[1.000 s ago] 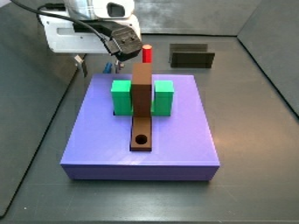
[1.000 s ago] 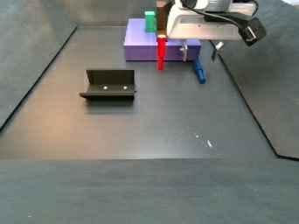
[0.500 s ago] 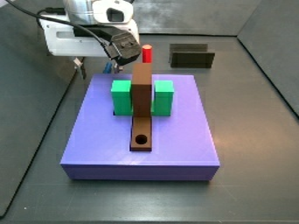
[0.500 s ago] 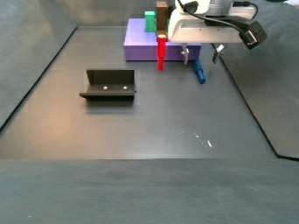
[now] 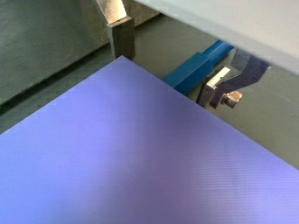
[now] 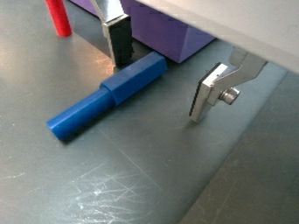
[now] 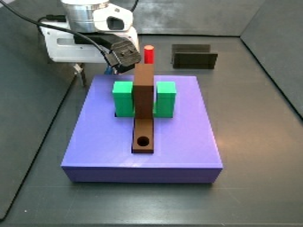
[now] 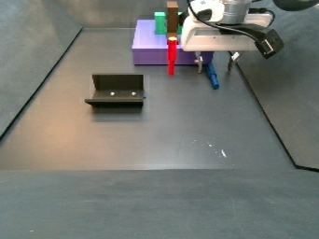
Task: Pick up the blue object. Move up. Place the blue object on the fixture. Regrasp the blue object. Move to above the board. Insert the blue object.
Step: Pick up the blue object.
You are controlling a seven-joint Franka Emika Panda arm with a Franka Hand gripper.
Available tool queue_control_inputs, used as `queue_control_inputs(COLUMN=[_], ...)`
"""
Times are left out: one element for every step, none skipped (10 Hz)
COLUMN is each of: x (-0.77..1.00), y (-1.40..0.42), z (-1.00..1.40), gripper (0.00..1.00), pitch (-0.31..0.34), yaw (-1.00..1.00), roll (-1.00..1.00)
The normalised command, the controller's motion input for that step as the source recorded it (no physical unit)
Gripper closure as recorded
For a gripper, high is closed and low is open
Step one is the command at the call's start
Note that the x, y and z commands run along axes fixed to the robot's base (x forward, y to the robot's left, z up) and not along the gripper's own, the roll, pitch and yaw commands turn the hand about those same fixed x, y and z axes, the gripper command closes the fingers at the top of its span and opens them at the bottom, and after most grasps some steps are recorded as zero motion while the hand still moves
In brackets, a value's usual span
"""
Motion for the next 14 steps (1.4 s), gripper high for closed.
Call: queue_control_inputs(x=[0.00,0.00,0.00,0.00,0.00,0.00,0.00,0.00,0.00,0.00,0.00,0.00,0.00,0.00], y=[0.00,0.00,0.00,0.00,0.00,0.00,0.00,0.00,0.00,0.00,0.00,0.00,0.00,0.00], z=[-0.07,0.00,0.00,0.00,0.00,0.00,0.00,0.00,0.00,0.00,0.00,0.00,0.00,0.00], gripper=[0.00,0.00,1.00,1.00,1.00,1.00,1.00,1.00,1.00,1.00,1.00,1.00,1.00,1.00], pitch=[-0.040,0.000,0.000,0.000,0.000,0.000,0.000,0.000,0.000,0.000,0.000,0.000,0.000,0.000], yaw=[0.00,0.00,0.00,0.00,0.00,0.00,0.00,0.00,0.00,0.00,0.00,0.00,0.00,0.00], roll=[0.00,0.00,0.00,0.00,0.00,0.00,0.00,0.00,0.00,0.00,0.00,0.00,0.00,0.00])
